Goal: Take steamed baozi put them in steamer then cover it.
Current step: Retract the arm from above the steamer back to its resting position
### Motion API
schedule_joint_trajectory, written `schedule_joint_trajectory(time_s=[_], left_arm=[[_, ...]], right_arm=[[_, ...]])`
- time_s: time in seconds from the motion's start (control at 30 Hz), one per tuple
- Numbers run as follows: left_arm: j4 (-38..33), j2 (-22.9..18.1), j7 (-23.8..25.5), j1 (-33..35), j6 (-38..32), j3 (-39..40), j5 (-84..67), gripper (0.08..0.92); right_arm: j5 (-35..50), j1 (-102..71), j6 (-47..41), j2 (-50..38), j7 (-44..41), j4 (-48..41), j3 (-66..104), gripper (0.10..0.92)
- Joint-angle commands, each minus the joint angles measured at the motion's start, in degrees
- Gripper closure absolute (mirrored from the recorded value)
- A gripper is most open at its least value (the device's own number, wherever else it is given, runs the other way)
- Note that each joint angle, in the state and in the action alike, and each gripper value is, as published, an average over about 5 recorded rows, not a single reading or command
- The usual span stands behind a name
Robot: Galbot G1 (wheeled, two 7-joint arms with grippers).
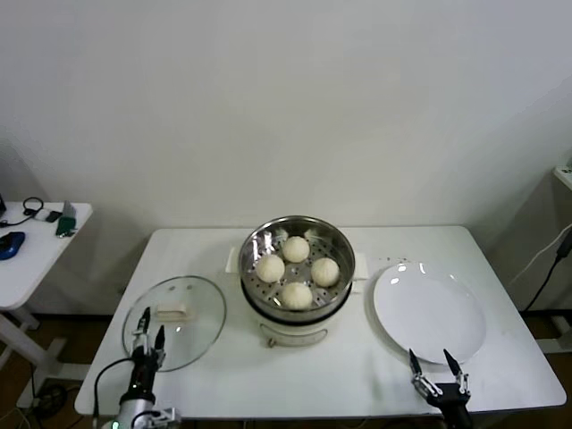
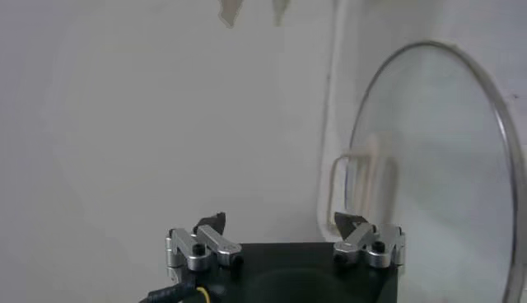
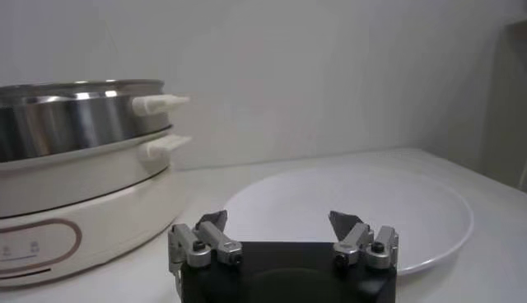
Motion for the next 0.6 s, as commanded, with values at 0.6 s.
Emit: schedule_joint_trajectory(time_s=[0.6], left_arm=[[11.50,1.63,-0.73,-12.31,1.61,1.10,6.61,0.177]], right_arm=[[-2.80,-2.02,2.02,2.39,0.62,-0.60,0.14,0.203]])
